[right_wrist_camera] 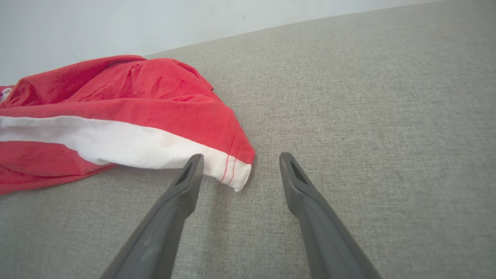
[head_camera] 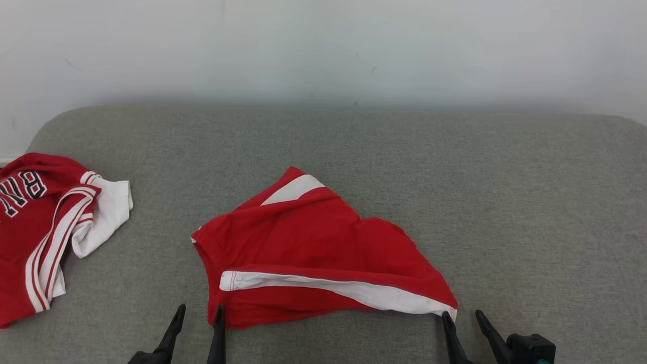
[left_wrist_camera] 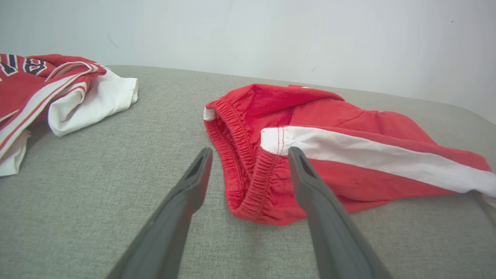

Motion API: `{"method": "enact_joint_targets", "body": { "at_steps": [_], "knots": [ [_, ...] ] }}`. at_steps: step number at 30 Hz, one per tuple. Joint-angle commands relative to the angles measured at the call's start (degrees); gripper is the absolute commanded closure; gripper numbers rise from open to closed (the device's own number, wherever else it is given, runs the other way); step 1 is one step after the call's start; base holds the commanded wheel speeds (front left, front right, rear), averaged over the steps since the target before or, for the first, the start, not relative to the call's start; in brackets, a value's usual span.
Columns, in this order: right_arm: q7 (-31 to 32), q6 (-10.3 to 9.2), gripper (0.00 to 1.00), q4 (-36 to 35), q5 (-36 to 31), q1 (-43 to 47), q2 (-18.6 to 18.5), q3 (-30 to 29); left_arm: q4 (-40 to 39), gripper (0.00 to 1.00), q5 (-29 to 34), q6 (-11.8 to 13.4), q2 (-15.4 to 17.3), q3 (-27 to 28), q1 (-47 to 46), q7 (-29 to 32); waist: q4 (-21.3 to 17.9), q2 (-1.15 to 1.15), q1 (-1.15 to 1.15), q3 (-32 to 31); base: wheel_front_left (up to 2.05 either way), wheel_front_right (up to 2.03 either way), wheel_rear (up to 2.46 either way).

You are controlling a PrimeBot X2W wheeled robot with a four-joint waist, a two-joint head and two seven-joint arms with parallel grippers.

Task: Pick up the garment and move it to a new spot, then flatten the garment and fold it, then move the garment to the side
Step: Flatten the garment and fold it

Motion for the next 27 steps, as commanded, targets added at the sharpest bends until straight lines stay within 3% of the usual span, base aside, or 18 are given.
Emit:
{"method": "enact_joint_targets", "body": {
  "at_steps": [1,9,11,12,13,17,27],
  "knots": [
    [0.0,0.20,0.00,0.6,0.5,-0.7,0.1,-0.1,-0.1,0.00,0.0,0.1,-0.1,-0.1,-0.6,-0.2,0.7,0.00,-0.01,0.8,0.00,0.00,0.00],
    [0.0,0.20,0.00,3.1,1.3,-1.9,0.2,-0.4,-0.1,0.00,0.6,0.1,-0.1,-0.4,-1.4,-0.2,2.0,0.00,-0.01,2.2,0.00,0.00,0.00],
    [0.0,0.20,0.14,3.3,1.5,-2.2,0.3,-0.3,-0.2,0.00,0.6,0.1,-0.1,-0.4,-1.5,-0.2,2.2,0.00,-0.01,2.7,0.00,0.00,0.00],
    [0.0,0.20,0.26,3.5,1.7,-2.3,0.3,0.1,-0.2,0.00,0.7,0.1,-0.1,-0.4,-1.5,-0.2,2.2,0.00,-0.01,2.8,0.00,0.00,0.00],
    [0.0,0.20,0.56,3.8,1.8,-2.4,0.4,0.4,-0.3,0.00,0.8,0.1,-0.1,-0.4,-1.6,-0.2,2.3,0.00,-0.01,3.0,0.00,0.00,0.00],
    [0.0,0.20,1.00,3.7,2.5,-3.1,0.3,1.3,-0.5,0.00,0.9,0.1,-0.1,-0.3,-2.1,-0.2,2.4,0.00,-0.01,3.8,0.00,0.00,0.00],
    [0.0,0.20,1.00,1.8,1.8,-2.1,-0.7,1.1,-0.5,0.00,-2.3,0.1,-0.1,-4.2,-2.7,-0.2,2.3,0.00,-0.01,4.3,0.00,0.00,0.00]
  ]
}}
